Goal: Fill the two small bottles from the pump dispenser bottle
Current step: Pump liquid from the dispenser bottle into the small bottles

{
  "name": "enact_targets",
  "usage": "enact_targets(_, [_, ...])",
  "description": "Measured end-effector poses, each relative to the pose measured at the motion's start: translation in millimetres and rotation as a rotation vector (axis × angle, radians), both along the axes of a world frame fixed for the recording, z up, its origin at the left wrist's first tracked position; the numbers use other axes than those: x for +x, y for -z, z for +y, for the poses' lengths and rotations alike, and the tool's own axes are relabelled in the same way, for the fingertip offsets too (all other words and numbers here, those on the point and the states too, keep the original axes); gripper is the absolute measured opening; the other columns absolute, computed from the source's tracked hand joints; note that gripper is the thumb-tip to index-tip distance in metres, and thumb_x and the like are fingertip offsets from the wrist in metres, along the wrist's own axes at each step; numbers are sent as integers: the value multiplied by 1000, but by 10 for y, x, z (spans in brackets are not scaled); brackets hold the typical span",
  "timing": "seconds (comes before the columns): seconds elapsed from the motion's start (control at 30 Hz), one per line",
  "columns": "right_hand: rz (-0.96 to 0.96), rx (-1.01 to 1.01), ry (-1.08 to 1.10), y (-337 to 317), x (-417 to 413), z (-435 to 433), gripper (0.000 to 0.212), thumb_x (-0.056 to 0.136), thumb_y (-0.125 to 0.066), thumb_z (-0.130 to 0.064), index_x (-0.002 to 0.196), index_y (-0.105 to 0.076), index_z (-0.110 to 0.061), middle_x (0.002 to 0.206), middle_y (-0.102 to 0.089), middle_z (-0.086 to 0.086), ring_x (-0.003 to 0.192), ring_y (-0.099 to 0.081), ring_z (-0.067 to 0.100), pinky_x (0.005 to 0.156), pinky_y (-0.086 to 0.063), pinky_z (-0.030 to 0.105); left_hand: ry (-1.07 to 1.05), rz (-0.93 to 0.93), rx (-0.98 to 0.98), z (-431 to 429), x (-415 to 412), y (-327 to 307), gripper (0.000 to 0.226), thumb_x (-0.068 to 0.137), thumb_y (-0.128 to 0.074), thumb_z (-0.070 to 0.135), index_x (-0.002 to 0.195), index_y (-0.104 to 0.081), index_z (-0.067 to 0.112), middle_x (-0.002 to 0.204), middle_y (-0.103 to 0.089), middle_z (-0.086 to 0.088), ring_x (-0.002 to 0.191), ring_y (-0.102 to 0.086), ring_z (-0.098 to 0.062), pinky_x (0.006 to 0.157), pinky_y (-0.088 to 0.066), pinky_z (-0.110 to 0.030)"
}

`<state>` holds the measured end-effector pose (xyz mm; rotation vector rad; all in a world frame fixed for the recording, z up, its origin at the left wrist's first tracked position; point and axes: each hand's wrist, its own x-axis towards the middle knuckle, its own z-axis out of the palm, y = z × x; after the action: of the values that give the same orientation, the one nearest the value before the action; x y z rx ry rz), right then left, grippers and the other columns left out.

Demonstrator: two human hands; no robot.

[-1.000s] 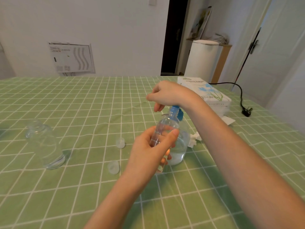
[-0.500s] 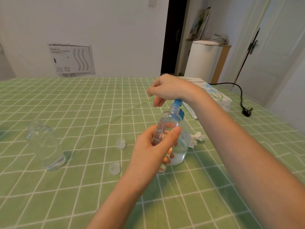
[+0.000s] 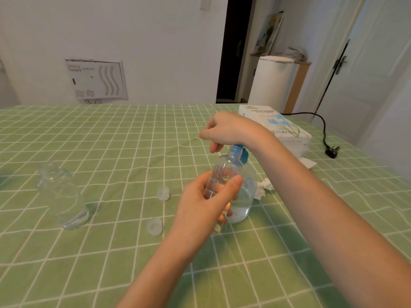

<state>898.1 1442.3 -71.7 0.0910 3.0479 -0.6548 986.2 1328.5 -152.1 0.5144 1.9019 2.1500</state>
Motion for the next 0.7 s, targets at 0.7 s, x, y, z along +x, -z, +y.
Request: enact_targets(0.7, [77,-14,-15,-113,20,-3,33,92,-48,-25,109,-64,-1,80,-74,2,94,-69,23,88,-51,35,7,16,19,-8,-11,-27,33,61,-64,52,79,-67,24,59,-62,6,46,-54,-7,40,-39,-15])
